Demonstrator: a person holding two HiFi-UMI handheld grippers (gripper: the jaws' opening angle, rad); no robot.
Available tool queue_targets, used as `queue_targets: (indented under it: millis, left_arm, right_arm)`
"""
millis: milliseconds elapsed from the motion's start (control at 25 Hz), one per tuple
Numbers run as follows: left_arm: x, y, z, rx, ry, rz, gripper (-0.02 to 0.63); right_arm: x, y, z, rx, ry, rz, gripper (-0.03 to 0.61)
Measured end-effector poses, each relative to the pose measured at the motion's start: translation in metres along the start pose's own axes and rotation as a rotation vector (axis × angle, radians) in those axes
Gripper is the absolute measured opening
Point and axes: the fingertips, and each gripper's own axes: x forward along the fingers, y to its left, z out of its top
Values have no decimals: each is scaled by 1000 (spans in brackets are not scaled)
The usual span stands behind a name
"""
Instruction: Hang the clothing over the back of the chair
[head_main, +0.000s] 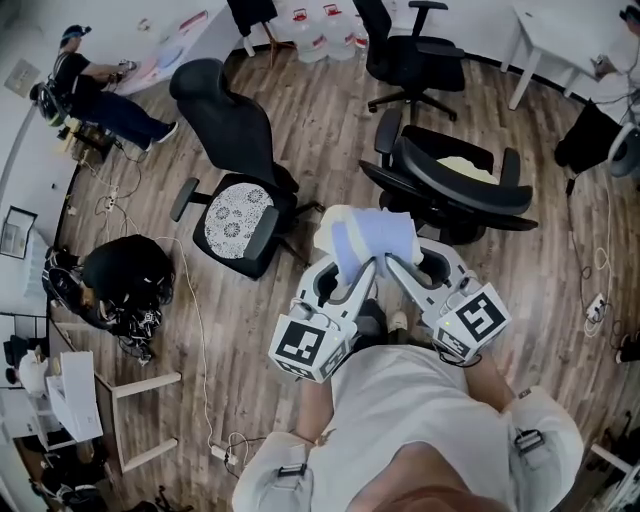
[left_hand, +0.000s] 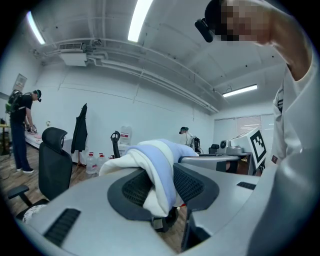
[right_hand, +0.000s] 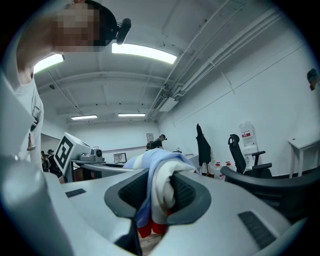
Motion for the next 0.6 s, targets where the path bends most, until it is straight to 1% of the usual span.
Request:
queue_targets:
  millis: [320,600]
  left_arm:
    - [24,20,4,-10,8,-55,149]
    - [44,45,12,-17,15,-75,149]
  right_arm:
    - [18,-23,2,7,12,-58,114]
    - [42,-43,7,15,20,-83,114]
